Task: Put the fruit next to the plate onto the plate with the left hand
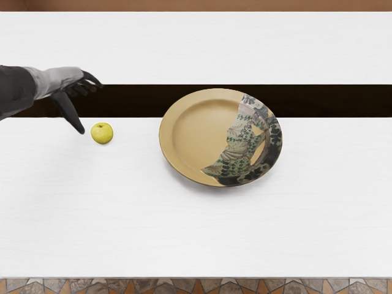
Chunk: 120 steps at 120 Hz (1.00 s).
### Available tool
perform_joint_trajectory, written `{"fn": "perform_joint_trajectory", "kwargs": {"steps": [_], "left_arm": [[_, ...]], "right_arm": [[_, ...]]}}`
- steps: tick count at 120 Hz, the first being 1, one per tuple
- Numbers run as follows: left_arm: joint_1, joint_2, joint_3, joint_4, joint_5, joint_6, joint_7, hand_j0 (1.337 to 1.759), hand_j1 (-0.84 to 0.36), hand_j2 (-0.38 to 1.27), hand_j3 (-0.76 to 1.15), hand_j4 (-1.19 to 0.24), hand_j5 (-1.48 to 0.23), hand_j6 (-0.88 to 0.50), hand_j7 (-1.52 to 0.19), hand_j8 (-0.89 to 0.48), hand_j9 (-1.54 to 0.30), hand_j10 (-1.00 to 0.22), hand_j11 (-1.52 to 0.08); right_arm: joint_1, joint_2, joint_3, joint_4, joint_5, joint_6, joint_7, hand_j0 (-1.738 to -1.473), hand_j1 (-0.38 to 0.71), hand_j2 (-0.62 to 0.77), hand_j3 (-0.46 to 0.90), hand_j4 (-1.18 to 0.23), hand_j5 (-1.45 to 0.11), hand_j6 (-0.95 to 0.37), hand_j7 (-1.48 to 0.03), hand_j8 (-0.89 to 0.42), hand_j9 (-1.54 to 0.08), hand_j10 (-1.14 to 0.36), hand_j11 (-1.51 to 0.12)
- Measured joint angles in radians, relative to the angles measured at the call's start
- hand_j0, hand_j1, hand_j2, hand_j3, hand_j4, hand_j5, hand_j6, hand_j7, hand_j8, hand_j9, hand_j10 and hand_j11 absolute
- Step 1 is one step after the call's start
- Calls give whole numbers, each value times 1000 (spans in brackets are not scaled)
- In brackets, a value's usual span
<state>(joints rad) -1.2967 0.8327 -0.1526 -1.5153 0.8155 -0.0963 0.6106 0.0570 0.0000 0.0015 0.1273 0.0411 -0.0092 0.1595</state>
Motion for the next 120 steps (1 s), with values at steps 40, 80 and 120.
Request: {"fn": "perform_joint_trajectory", "kwargs": {"steps": [40,80,120], "left_arm": [[-65,-169,170,103,52,90,0,1658,58,52,0,-249,-319,-250,-319,-250,-318,-249,-318],[-65,-265,256,202,55,162,0,1658,57,52,0,-248,-319,-250,-319,-249,-318,-248,-318],[-58,-355,334,290,55,170,0,1658,57,52,0,-248,-319,-249,-319,-249,-318,-248,-318]], "right_arm": [[1,0,0,0,0,0,0,-1658,-323,-4,0,-23,-29,-23,-29,-23,-29,-22,-29],[1,0,0,-1,0,0,0,-1658,-323,-4,0,-23,-29,-23,-29,-23,-29,-22,-29],[1,0,0,0,0,0,0,-1658,-323,-4,0,-23,-29,-23,-29,-23,-29,-22,-29]]}}
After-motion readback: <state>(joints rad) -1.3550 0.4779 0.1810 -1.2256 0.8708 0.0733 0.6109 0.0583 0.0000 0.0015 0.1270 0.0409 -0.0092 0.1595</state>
